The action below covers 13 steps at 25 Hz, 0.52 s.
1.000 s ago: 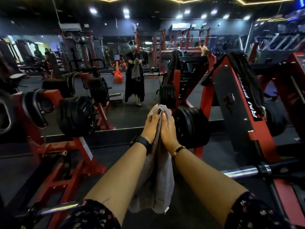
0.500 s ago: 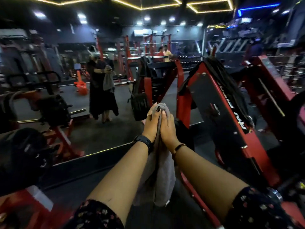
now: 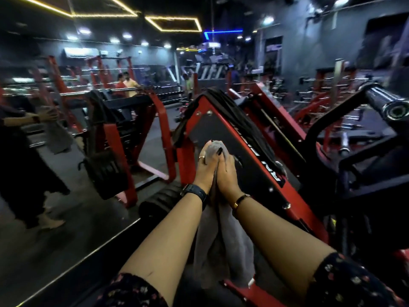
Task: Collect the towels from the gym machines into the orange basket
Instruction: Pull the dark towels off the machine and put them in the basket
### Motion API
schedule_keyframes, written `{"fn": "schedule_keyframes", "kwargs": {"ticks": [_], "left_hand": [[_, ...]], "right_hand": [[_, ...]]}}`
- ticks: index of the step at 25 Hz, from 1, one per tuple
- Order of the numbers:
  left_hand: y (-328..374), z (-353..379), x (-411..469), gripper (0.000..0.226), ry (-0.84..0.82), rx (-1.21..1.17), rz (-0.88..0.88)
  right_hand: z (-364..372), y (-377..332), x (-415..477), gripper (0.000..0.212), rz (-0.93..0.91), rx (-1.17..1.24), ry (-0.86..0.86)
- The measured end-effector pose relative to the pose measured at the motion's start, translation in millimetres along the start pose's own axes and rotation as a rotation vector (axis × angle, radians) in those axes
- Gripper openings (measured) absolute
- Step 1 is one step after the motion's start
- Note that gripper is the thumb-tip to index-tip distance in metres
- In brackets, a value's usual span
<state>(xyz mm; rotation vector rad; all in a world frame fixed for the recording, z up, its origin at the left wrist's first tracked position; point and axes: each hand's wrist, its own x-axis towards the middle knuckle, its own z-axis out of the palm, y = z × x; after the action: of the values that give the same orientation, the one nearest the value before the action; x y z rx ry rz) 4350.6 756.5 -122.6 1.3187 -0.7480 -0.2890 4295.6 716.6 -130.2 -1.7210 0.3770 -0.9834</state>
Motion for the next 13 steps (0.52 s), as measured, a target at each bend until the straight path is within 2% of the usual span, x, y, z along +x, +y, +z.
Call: {"fn": "schedule_keyframes", "kwargs": {"ticks": [2, 4, 6, 9, 13], "left_hand": [[-11, 3, 30, 0.108, -0.094, -0.050, -0.029], [-17, 8, 56, 0.095, -0.165, -0.152, -0.067], [-20, 14, 76, 0.090, -0.211, -0.211, -0.070], [-28, 21, 106, 0.087, -0.203, -0.239, -0.035], [-34, 28, 145, 0.074, -0.113, -0.230, 0.035]], "right_hand": [[3, 10, 24, 0.042, 0.030, -0.021, 0.062], [2, 17, 45, 0.044, 0.047, -0.035, 0.138], [0, 20, 60, 0.033, 0.020, -0.022, 0.179], [5, 27, 91, 0.024, -0.035, -0.076, 0.236], [9, 55, 149, 0.042, -0.067, -0.180, 0.171]]}}
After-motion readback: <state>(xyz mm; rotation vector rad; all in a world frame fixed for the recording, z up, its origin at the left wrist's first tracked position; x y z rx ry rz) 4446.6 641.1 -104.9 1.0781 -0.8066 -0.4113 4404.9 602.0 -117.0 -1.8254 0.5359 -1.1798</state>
